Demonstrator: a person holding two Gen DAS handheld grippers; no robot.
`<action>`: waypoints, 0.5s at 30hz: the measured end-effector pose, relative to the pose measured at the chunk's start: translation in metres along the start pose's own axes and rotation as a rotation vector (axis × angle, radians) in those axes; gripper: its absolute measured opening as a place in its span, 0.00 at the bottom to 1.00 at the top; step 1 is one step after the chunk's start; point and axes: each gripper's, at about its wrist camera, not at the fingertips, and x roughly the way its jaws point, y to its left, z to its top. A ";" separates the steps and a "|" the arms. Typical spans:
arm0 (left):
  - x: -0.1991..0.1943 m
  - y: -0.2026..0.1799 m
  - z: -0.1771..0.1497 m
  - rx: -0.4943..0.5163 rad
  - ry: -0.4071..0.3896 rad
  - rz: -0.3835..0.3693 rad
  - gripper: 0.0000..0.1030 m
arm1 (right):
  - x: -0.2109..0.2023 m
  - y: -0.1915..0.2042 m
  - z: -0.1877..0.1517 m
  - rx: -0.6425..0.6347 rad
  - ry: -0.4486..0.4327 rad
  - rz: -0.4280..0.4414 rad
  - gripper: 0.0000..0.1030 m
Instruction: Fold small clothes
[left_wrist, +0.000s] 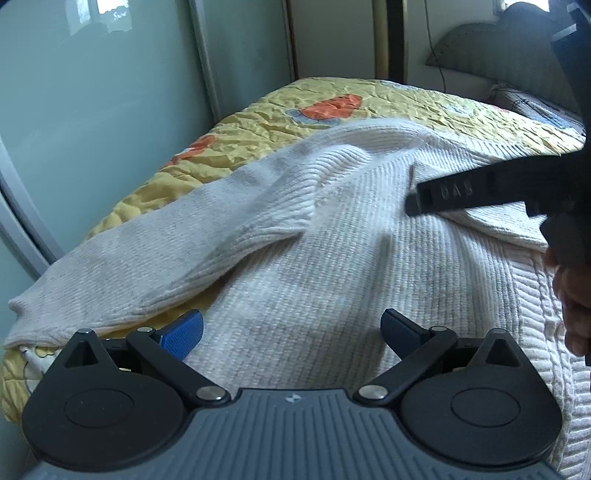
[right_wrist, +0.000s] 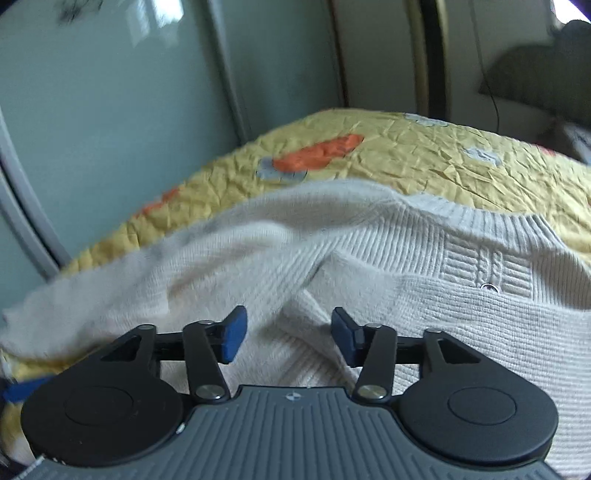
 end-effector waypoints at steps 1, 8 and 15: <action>-0.002 0.004 -0.001 -0.012 -0.006 0.009 1.00 | 0.003 0.001 -0.001 -0.009 0.018 -0.016 0.58; -0.010 0.060 -0.011 -0.154 -0.003 0.130 1.00 | -0.024 0.027 -0.003 -0.065 -0.080 0.042 0.59; -0.009 0.137 -0.021 -0.336 0.032 0.213 1.00 | -0.038 0.089 -0.011 -0.250 -0.174 0.093 0.58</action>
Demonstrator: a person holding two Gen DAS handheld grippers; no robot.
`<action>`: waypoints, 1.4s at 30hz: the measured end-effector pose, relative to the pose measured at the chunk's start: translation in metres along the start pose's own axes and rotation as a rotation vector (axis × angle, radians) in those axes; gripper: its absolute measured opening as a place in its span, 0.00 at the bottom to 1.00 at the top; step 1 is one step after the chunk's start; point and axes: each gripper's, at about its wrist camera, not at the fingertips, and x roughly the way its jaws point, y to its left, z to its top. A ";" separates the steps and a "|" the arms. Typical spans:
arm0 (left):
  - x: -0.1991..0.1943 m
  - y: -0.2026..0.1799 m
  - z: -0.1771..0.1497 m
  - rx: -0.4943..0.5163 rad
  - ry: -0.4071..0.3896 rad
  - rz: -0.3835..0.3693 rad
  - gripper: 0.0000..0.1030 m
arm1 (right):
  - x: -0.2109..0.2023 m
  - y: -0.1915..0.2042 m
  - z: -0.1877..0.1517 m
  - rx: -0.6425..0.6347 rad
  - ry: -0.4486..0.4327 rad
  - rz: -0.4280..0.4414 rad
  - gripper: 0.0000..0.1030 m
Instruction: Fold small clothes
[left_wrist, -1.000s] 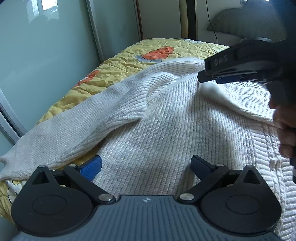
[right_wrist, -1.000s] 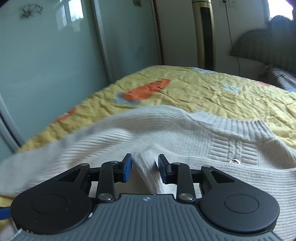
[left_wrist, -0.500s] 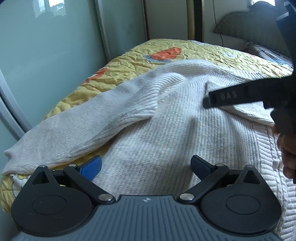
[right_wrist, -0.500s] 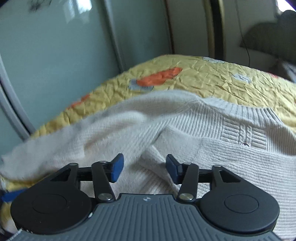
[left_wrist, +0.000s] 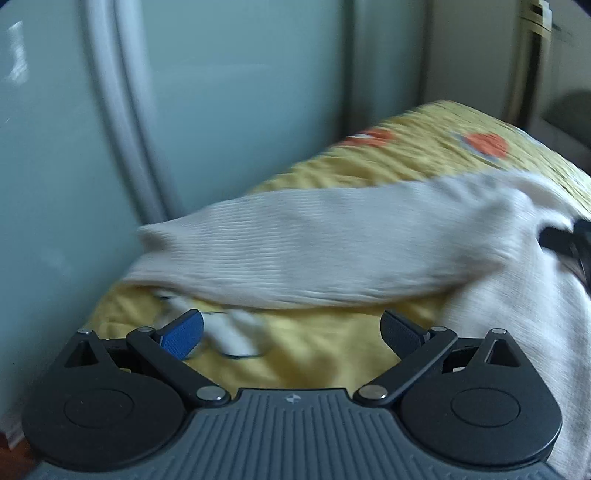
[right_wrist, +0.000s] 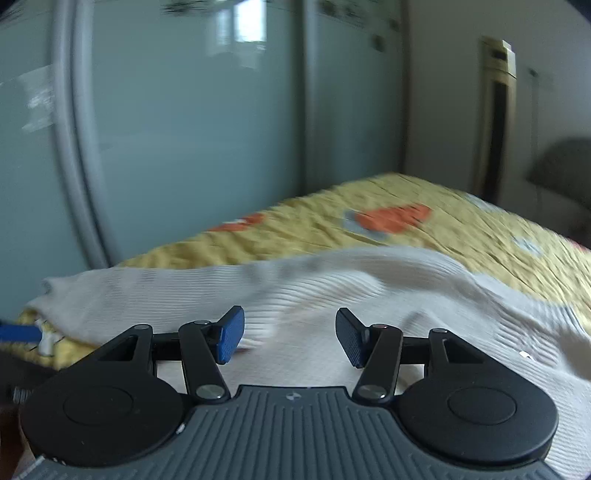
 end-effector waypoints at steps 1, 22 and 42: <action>0.003 0.009 0.002 -0.027 0.004 0.010 1.00 | 0.001 0.011 0.000 -0.038 -0.004 0.010 0.58; 0.037 0.117 0.004 -0.665 0.162 -0.532 1.00 | 0.053 0.180 -0.049 -0.915 -0.061 0.071 0.43; 0.090 0.131 0.012 -0.989 0.103 -0.480 0.17 | 0.046 0.158 -0.030 -0.687 -0.027 0.193 0.17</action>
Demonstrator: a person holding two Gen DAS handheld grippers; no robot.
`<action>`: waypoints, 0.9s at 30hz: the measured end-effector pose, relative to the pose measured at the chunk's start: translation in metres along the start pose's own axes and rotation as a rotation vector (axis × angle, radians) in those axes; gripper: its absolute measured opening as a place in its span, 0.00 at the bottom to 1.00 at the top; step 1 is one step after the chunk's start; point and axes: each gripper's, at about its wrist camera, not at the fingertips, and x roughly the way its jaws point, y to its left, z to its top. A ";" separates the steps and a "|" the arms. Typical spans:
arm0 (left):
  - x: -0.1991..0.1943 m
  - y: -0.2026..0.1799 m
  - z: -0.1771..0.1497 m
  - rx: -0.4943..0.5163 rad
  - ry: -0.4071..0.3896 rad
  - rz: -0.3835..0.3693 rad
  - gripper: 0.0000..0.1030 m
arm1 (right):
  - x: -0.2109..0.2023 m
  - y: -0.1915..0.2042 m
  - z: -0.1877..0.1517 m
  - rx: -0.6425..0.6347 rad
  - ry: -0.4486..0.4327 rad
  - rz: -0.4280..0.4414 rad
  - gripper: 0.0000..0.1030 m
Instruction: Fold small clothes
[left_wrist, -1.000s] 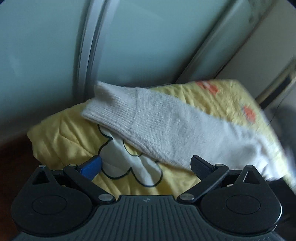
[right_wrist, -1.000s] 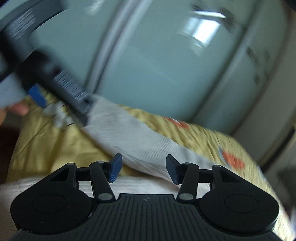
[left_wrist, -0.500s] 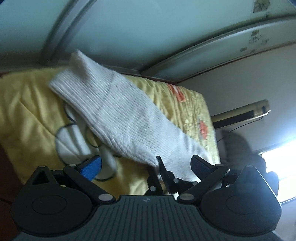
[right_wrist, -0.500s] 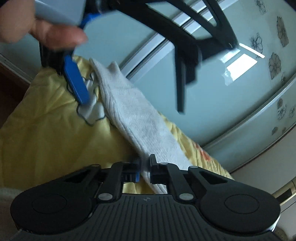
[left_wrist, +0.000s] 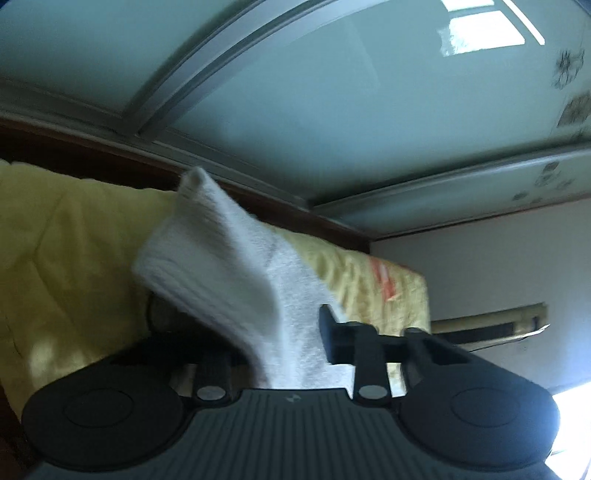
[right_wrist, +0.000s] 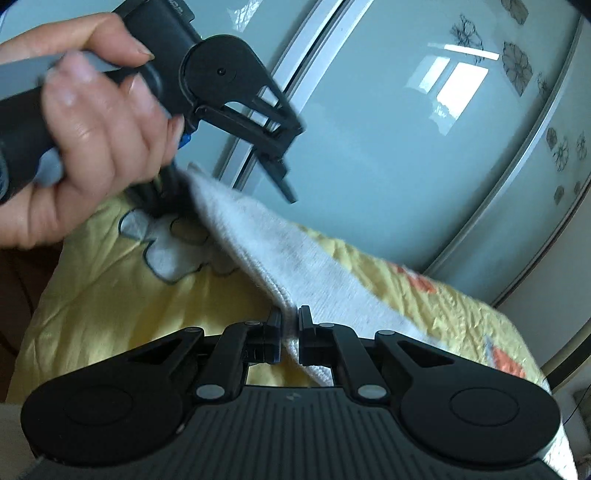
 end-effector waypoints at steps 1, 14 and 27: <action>-0.001 -0.001 -0.001 0.023 -0.009 0.021 0.10 | -0.003 -0.002 0.000 0.014 0.011 0.023 0.18; -0.011 -0.107 -0.010 0.538 -0.241 0.115 0.08 | -0.023 -0.131 -0.061 0.585 0.095 -0.082 0.50; -0.024 -0.258 -0.101 0.976 -0.522 -0.058 0.07 | -0.097 -0.163 -0.128 0.836 0.067 -0.252 0.64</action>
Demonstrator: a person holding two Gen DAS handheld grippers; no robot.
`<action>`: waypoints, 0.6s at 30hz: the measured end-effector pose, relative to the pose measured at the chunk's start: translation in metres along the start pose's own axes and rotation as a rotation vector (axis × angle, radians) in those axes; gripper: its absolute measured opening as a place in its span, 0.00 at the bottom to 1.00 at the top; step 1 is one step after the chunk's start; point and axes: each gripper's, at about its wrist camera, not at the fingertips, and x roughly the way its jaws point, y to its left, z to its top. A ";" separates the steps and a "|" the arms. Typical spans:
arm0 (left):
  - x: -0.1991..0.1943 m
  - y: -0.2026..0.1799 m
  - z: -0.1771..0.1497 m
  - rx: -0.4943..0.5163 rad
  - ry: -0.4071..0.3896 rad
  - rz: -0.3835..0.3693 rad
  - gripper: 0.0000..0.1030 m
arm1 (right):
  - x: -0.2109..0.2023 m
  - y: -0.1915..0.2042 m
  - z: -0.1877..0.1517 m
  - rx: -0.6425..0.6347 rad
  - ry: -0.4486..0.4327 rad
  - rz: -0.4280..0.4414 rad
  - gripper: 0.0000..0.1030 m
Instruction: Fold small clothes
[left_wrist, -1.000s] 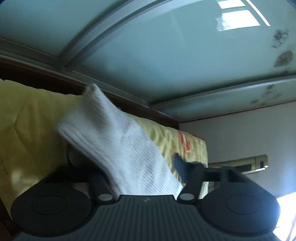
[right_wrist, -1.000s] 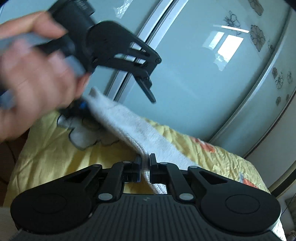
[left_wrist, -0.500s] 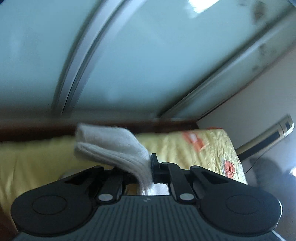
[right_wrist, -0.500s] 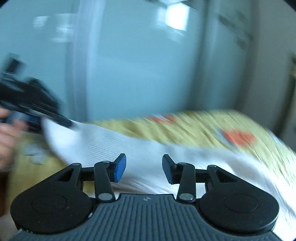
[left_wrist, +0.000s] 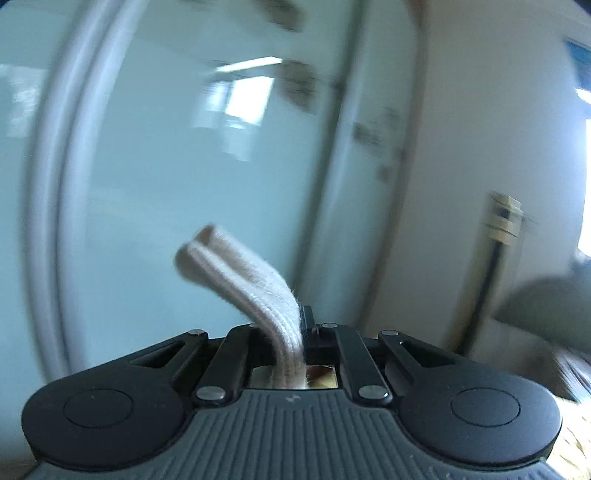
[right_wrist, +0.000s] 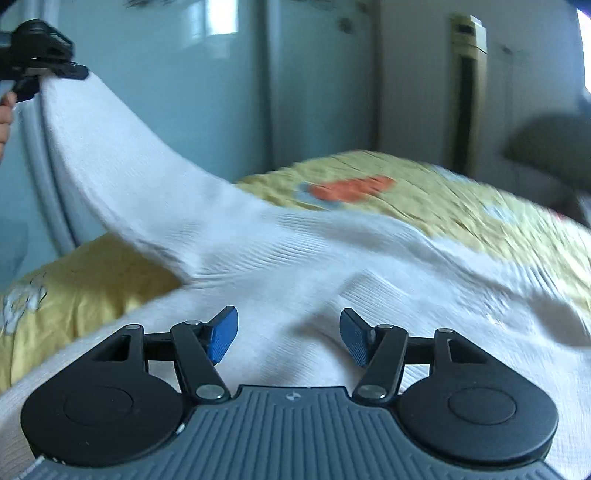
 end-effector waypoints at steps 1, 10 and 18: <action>0.000 -0.014 -0.008 0.028 0.010 -0.033 0.07 | -0.002 -0.009 -0.002 0.044 0.006 0.002 0.64; -0.020 -0.098 -0.090 0.207 0.173 -0.304 0.07 | -0.020 -0.060 -0.019 0.286 -0.025 0.017 0.66; -0.029 -0.118 -0.151 0.285 0.308 -0.385 0.08 | -0.024 -0.091 -0.031 0.418 -0.026 -0.020 0.66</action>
